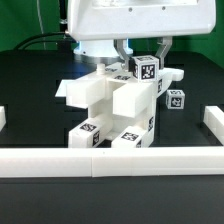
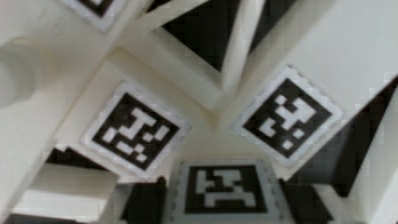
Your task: Assemble chair
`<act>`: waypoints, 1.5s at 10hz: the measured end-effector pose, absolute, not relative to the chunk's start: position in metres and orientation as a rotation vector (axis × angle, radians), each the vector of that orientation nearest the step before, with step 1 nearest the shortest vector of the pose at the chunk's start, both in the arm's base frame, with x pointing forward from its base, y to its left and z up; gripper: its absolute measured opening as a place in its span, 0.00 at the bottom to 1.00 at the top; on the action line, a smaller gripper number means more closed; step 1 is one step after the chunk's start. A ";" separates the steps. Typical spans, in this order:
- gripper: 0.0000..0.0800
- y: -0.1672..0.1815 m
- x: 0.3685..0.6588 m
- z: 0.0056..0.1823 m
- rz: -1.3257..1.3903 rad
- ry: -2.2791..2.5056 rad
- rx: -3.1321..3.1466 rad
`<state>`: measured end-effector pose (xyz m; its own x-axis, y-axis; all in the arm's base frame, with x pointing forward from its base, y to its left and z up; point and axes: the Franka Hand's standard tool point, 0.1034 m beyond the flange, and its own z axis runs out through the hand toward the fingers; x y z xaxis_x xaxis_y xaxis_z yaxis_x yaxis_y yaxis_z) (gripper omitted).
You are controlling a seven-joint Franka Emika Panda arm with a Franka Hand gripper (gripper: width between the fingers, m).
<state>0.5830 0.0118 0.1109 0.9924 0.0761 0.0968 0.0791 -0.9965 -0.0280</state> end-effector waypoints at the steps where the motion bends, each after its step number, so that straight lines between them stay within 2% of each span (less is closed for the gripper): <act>1: 0.36 0.012 0.583 0.111 -0.149 -0.004 -3.101; 3: 0.36 0.012 0.583 0.111 -0.146 0.343 -3.042; 15: 0.36 0.017 0.585 0.109 -0.071 1.565 -2.551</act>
Offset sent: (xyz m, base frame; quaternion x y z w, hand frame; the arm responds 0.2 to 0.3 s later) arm -0.0016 -0.0129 -0.0054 0.0131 -0.0019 0.1842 0.9828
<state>0.5847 0.0174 0.1092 0.4553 -0.8896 -0.0372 -0.8826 -0.4454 -0.1506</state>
